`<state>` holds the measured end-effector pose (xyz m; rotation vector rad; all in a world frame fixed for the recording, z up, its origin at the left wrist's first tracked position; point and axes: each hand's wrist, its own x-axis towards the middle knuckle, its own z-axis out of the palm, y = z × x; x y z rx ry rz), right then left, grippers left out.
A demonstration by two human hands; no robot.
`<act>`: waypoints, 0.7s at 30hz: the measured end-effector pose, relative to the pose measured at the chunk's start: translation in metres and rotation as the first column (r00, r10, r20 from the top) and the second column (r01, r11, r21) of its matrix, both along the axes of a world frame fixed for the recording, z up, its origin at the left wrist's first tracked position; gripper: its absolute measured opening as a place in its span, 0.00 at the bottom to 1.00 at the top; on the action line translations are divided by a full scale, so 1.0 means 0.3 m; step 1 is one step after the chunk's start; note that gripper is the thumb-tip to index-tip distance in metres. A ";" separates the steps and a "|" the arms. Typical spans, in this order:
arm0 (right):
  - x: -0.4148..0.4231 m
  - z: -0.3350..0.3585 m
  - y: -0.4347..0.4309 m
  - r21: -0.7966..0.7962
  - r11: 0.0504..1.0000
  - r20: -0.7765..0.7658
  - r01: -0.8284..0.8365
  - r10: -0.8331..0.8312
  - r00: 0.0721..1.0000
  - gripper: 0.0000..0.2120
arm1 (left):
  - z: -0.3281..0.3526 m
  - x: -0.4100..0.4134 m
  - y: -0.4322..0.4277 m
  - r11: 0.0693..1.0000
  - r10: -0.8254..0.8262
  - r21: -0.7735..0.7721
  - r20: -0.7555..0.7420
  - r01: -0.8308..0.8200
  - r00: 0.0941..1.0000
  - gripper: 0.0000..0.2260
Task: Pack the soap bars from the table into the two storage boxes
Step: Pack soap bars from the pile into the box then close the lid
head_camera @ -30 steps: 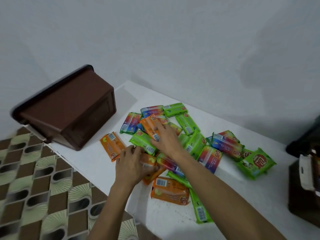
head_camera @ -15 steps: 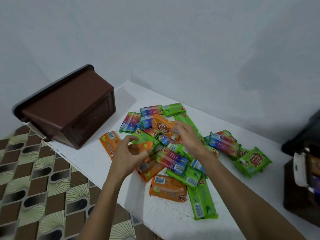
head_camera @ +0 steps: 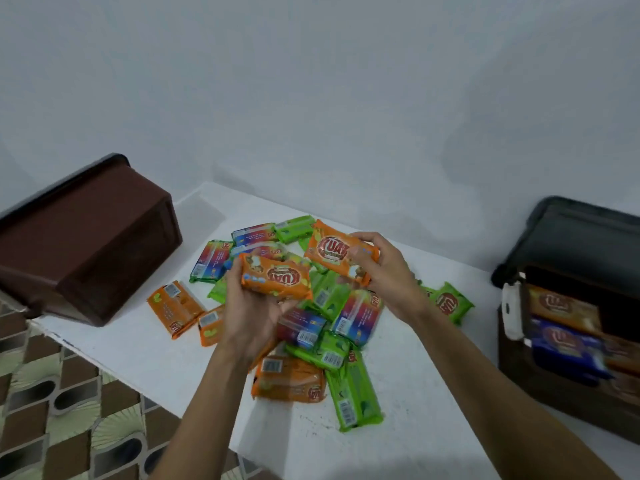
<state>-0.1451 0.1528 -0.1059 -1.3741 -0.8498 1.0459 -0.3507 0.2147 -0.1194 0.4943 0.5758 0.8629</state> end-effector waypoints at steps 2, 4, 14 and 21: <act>0.053 0.015 -0.051 0.027 0.999 0.045 0.023 -0.025 0.999 0.11 | 0.014 0.050 -0.016 0.999 -0.007 0.052 -0.025 0.008 1.000 0.23; 0.106 0.031 -0.107 0.060 0.997 0.100 0.049 -0.055 0.993 0.11 | 0.016 0.100 -0.033 0.994 0.016 0.111 -0.061 -0.010 0.998 0.20; 0.361 0.093 -0.417 0.265 0.903 0.415 0.338 -0.423 0.805 0.07 | 0.018 0.412 -0.211 0.923 -0.086 0.345 -0.249 0.171 0.965 0.14; 0.554 0.117 -0.685 0.249 0.855 0.479 0.456 -0.517 0.709 0.07 | 0.052 0.673 -0.379 0.887 -0.133 0.388 -0.300 0.249 0.945 0.15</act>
